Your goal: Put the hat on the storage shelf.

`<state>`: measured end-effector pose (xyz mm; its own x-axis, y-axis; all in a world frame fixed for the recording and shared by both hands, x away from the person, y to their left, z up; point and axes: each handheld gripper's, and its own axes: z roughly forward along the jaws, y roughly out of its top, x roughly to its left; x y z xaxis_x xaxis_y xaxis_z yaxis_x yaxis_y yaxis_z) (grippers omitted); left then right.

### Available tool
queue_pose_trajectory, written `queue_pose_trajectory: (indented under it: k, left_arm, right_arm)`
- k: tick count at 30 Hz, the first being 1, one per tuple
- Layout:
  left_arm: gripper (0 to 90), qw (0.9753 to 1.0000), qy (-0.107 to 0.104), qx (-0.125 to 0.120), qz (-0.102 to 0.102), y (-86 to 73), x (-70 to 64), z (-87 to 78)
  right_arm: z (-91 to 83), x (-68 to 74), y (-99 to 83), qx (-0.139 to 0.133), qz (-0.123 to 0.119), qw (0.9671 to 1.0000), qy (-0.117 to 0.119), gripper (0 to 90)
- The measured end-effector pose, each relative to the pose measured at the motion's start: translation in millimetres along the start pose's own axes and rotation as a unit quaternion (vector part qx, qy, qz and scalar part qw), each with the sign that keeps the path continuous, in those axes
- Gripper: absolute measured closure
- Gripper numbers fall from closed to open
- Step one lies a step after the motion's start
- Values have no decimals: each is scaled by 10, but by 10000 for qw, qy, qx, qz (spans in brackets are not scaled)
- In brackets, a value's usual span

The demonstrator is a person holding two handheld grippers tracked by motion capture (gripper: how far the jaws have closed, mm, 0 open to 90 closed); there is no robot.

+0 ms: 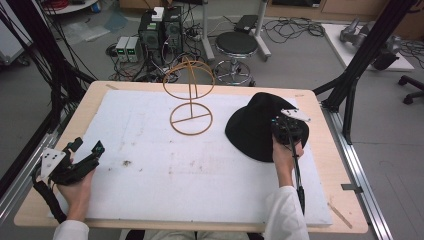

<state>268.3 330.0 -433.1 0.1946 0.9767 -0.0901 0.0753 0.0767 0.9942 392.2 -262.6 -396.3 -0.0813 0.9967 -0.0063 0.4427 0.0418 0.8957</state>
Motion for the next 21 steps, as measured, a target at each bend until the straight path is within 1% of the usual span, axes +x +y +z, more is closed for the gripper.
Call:
queue_pose_trajectory:
  k: [3,6,7,9,10,15,16,17,19,21]
  left_arm:
    - [277,10000,-22,6,-8,0,-9,-4]
    - [277,10000,-39,1,-2,0,-14,-7]
    - [278,10000,-43,1,-5,0,-15,-8]
    - [277,10000,-43,10,-3,-2,-14,-14]
    - [277,10000,-41,5,-12,-3,-11,-23]
    - [277,10000,-23,-9,-30,-1,0,-56]
    - [278,9999,-35,-9,-146,-12,0,-83]
    - [278,9998,-46,-19,-186,-15,-4,-97]
    - [278,9999,-54,-25,-150,-13,-16,-119]
    - [278,9999,-54,-30,-141,-11,-19,-126]
  right_arm:
    - [0,0,-2,-13,46,10000,1,863]
    - [-1,7,-2,-11,38,10000,-17,863]
    - [-10,-3,1,-16,84,10000,20,863]
    - [-16,-12,4,-19,66,10000,22,863]
    - [-33,-22,11,-43,65,10000,51,863]
    - [-86,-22,24,-99,116,9999,49,864]
    - [-102,-9,28,-105,85,9999,51,864]
    - [-120,4,34,-131,73,9999,36,864]
    - [-160,13,56,-243,79,9997,28,864]
    - [-208,13,80,-396,178,9991,29,864]
